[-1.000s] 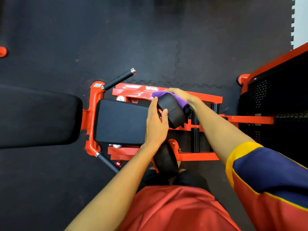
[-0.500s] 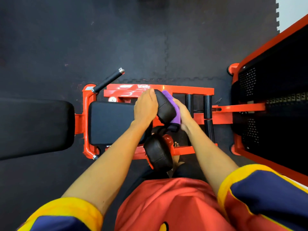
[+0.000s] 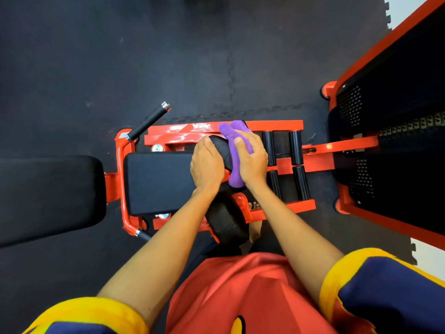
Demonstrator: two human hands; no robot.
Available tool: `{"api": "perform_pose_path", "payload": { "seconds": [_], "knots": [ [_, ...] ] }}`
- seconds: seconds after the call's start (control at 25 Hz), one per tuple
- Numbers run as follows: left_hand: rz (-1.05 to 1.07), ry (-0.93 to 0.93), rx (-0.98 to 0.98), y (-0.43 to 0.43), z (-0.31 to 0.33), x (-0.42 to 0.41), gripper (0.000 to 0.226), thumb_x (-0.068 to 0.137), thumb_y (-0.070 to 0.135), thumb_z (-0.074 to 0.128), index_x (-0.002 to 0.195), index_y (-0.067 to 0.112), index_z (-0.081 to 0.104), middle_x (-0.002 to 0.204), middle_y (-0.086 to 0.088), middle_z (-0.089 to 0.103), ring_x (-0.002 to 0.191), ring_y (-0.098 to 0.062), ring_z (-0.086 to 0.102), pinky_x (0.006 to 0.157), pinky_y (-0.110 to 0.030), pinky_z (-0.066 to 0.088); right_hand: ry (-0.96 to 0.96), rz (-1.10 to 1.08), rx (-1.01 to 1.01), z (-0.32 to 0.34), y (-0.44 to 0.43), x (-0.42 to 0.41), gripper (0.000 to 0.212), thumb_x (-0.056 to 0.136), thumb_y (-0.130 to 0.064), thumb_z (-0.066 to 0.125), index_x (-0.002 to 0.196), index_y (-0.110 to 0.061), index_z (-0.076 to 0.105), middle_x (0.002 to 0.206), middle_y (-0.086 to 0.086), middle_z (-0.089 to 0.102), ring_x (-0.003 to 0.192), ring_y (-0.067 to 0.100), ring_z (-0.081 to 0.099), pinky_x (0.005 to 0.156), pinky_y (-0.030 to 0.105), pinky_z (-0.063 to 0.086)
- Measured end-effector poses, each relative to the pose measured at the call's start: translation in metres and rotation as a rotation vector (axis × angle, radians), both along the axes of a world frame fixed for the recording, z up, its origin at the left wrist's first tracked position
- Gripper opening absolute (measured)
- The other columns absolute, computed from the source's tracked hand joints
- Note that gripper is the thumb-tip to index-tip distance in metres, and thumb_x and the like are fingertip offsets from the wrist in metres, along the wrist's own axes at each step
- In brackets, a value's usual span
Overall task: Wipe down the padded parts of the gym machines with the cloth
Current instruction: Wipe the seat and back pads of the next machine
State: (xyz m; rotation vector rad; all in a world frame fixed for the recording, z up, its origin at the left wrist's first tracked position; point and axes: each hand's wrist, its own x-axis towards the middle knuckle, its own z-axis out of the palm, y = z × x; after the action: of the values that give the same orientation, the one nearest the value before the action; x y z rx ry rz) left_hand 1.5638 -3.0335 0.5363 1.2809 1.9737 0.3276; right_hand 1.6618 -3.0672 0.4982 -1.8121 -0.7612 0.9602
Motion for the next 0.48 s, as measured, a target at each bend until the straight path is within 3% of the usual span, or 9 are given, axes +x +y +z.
{"api": "perform_pose_path", "payload": {
  "seconds": [0.08,0.2,0.32,0.4,0.48],
  "knots": [
    [-0.001,0.022,0.033,-0.002,-0.001,0.001,0.046,0.111,0.031,0.021,0.12,0.011,0.061,0.127,-0.01,0.065,0.119,-0.033,0.056,0.094,-0.041,0.039,0.367,-0.092,-0.029,-0.015,0.002,0.012,0.04,0.089,-0.038,0.059,0.109,-0.008,0.073,0.119,0.006,0.071,0.109,0.017,0.064,0.102,0.03,0.046],
    [0.003,0.009,0.068,0.0,-0.004,-0.001,0.045,0.11,0.027,0.021,0.119,0.008,0.061,0.128,-0.013,0.064,0.119,-0.035,0.055,0.096,-0.043,0.039,0.653,0.036,-0.267,-0.07,0.009,0.03,0.056,0.075,-0.045,0.07,0.11,-0.001,0.069,0.118,0.017,0.067,0.105,0.023,0.06,0.103,0.036,0.045],
    [0.017,0.003,0.066,-0.001,0.0,0.0,0.043,0.11,0.025,0.022,0.118,0.009,0.061,0.126,-0.014,0.065,0.117,-0.036,0.055,0.094,-0.042,0.038,0.555,0.36,-0.362,-0.11,0.028,0.051,0.065,0.074,-0.047,0.077,0.121,-0.004,0.068,0.132,0.015,0.066,0.123,0.032,0.059,0.117,0.044,0.039],
    [0.0,0.001,0.072,0.0,-0.002,-0.001,0.042,0.11,0.024,0.022,0.116,0.01,0.061,0.123,-0.013,0.066,0.115,-0.036,0.056,0.092,-0.041,0.038,0.423,0.528,-0.359,-0.051,0.053,0.054,0.039,0.086,-0.033,0.068,0.121,-0.016,0.073,0.127,-0.002,0.069,0.119,0.015,0.062,0.11,0.03,0.043],
    [-0.003,-0.006,0.084,-0.001,-0.006,-0.003,0.041,0.11,0.025,0.022,0.113,0.009,0.06,0.12,-0.013,0.066,0.113,-0.036,0.057,0.088,-0.039,0.037,0.336,0.672,-0.298,-0.006,0.075,0.052,0.026,0.095,-0.021,0.061,0.114,-0.03,0.075,0.123,-0.011,0.07,0.112,0.005,0.063,0.102,0.021,0.044]
  ]
}}
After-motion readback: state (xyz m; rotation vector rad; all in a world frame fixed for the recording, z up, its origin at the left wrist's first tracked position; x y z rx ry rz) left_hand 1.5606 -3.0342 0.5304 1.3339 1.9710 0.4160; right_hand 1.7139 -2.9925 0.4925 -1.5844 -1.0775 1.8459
